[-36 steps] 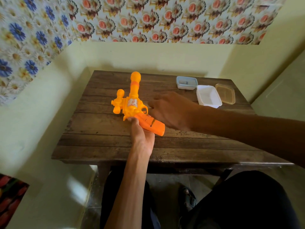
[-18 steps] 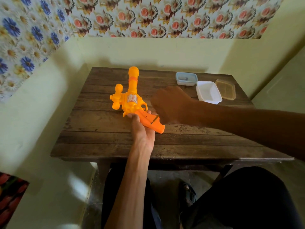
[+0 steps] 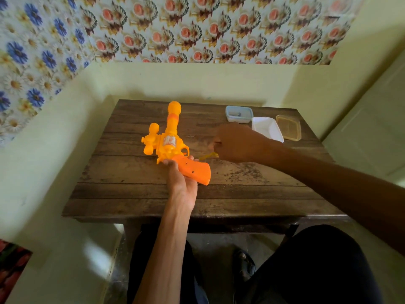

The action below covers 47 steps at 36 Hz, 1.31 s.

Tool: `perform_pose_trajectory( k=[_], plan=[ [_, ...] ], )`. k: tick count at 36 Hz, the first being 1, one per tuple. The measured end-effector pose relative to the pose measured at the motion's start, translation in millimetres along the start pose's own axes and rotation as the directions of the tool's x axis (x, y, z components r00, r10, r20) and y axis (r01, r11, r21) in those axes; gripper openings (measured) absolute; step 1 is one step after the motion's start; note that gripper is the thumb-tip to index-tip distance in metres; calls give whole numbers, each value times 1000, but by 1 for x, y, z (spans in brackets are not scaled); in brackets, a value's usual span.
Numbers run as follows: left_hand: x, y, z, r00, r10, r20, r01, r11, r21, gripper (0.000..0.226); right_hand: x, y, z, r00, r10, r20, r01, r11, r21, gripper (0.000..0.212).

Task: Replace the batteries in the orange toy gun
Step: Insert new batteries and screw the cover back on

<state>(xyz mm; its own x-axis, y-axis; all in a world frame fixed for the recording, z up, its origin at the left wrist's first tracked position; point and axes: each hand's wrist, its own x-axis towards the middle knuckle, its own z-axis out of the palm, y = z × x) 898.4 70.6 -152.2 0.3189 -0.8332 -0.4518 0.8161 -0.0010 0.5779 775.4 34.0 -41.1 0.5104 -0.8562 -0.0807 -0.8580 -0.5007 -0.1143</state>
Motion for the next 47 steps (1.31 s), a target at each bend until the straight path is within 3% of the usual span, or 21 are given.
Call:
perform_pose_trajectory(
  k=[2, 6, 9, 15, 21, 24, 27, 29, 31, 35, 39, 41, 43, 47],
  plan=[
    [-1, 2, -1, 1000, 8, 3, -8, 1000, 7, 34, -14, 10, 0, 995, 78, -57, -73, 993, 89, 29],
    [-5, 1, 0, 999, 17, 27, -17, 1000, -2, 27, -17, 41, 47, 927, 370, -60, -332, 885, 328, 15],
    [-7, -2, -3, 998, 40, 51, -40, 999, 2, 27, -21, 54, 86, 878, 464, -115, -374, 816, 440, 14],
    [-1, -5, -9, 987, 85, 138, -88, 996, 17, 18, -25, 55, 118, 809, 526, -262, -410, 825, 389, 25],
    [3, -6, -16, 980, 87, 177, -93, 995, 25, 19, -17, 55, 116, 809, 543, -224, -465, 825, 321, 31],
    [1, -6, -17, 981, 78, 180, -84, 996, 21, 27, -18, 45, 105, 820, 471, -326, -356, 865, 354, 31],
    [0, -6, -17, 980, 68, 188, -71, 997, 9, 27, -16, 25, 86, 940, 279, -197, -124, 816, 564, 28],
    [-1, -5, -18, 983, 52, 174, -56, 998, 15, 29, -15, 9, 80, 979, 37, -200, 78, 840, 537, 22],
    [-3, -3, -18, 989, 24, 148, -37, 996, 86, 36, -14, 0, 84, 960, -111, -258, 215, 879, 425, 15],
    [-10, 1, -16, 993, -18, 116, -1, 987, 159, 30, -13, -3, 92, 956, -108, -271, 205, 909, 362, 51],
    [-13, 11, -23, 996, -9, 85, -19, 947, 321, 41, -7, -3, 90, 970, -63, -236, 153, 908, 390, 40],
    [-13, 17, -29, 999, 10, 31, -22, 906, 423, 33, -5, -5, 88, 972, -41, -232, 129, 917, 378, 37],
    [-13, 21, -37, 997, 74, 18, -72, 836, 544, 21, -3, -10, 87, 973, -20, -230, 109, 917, 383, 41],
    [-12, 27, -55, 964, 264, 18, -194, 660, 726, 32, -2, -19, 86, 968, -16, -251, 123, 900, 418, 48]
  ],
)
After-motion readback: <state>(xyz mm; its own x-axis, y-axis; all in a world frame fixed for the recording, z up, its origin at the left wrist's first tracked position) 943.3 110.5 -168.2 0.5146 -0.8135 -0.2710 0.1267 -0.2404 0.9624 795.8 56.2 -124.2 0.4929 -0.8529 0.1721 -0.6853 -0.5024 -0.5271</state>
